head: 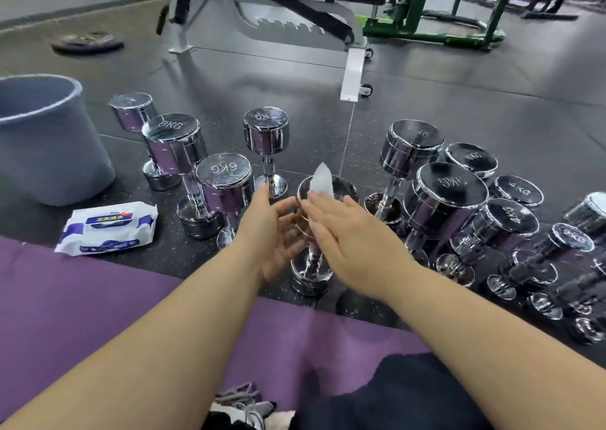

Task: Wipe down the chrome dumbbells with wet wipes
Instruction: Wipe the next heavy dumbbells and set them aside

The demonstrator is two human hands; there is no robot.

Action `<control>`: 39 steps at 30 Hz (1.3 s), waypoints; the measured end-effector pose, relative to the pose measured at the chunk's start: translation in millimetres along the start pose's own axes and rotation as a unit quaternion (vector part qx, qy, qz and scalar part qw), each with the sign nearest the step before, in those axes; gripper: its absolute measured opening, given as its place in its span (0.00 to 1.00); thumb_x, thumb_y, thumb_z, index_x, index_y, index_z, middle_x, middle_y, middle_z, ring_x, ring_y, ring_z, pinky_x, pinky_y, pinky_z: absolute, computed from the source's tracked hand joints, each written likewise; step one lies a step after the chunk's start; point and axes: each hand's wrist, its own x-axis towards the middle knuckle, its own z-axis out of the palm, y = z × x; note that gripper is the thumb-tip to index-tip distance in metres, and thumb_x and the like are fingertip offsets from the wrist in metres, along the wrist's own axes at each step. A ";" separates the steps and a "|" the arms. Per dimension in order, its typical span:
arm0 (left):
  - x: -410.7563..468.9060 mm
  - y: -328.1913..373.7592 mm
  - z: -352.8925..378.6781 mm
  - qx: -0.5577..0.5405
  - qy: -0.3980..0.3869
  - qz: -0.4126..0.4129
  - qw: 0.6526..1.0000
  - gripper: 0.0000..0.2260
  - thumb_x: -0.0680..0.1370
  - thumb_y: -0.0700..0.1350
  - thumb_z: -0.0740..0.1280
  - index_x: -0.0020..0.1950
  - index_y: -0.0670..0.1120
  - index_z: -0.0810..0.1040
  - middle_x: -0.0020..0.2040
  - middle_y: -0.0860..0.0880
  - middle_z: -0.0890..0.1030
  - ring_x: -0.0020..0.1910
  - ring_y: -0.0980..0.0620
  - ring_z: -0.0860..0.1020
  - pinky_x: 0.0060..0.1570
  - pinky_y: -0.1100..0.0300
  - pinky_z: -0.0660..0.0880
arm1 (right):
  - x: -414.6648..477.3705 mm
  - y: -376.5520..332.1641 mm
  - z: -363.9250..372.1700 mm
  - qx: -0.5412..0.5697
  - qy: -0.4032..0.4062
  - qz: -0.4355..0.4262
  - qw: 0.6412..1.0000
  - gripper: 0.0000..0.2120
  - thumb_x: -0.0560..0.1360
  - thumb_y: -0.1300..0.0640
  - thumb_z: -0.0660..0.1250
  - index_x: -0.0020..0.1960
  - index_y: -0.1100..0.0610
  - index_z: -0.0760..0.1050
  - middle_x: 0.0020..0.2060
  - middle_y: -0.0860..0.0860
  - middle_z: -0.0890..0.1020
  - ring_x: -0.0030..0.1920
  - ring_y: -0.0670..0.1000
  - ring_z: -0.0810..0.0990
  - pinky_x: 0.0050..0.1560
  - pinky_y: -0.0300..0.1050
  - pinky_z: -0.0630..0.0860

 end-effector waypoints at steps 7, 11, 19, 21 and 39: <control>-6.0 -3.6 2.6 0.000 0.010 0.006 1.000 0.31 0.80 0.67 0.49 0.66 0.46 0.75 0.62 0.45 0.79 0.58 0.45 0.80 0.58 0.50 0.76 | 44.9 12.5 -3.8 0.019 0.001 0.112 0.994 0.20 0.85 0.57 0.48 0.74 0.61 0.65 0.74 0.55 0.67 0.73 0.57 0.64 0.73 0.49 0.56; 0.4 -8.3 -0.8 -0.037 0.018 0.006 0.999 0.32 0.79 0.68 0.50 0.64 0.45 0.78 0.55 0.44 0.79 0.50 0.48 0.75 0.41 0.57 0.75 | 2.8 -15.2 25.0 -0.007 0.083 0.051 0.995 0.21 0.79 0.59 0.54 0.66 0.63 0.75 0.67 0.58 0.75 0.70 0.57 0.71 0.72 0.51 0.60; 3.2 -11.1 3.9 -0.077 0.014 0.020 0.997 0.28 0.82 0.63 0.50 0.60 0.44 0.78 0.48 0.46 0.80 0.38 0.51 0.79 0.41 0.56 0.79 | 4.0 12.5 9.9 -0.029 0.110 0.106 0.988 0.20 0.81 0.57 0.50 0.68 0.61 0.72 0.70 0.56 0.72 0.71 0.56 0.69 0.74 0.49 0.51; 4.9 -10.6 5.0 -0.082 0.022 0.020 0.996 0.27 0.82 0.62 0.50 0.58 0.43 0.78 0.48 0.45 0.81 0.37 0.51 0.80 0.34 0.59 0.78 | 3.9 -2.2 18.6 -0.048 0.078 0.040 0.995 0.21 0.80 0.56 0.52 0.69 0.60 0.72 0.70 0.55 0.73 0.70 0.55 0.71 0.75 0.53 0.51; 18.0 -11.9 13.5 -0.064 0.093 0.041 0.993 0.21 0.83 0.58 0.52 0.54 0.44 0.77 0.43 0.45 0.78 0.37 0.50 0.76 0.44 0.55 0.79 | -16.2 18.7 20.8 0.099 0.257 0.109 0.955 0.13 0.79 0.59 0.62 0.60 0.60 0.81 0.58 0.50 0.83 0.57 0.47 0.81 0.64 0.42 0.72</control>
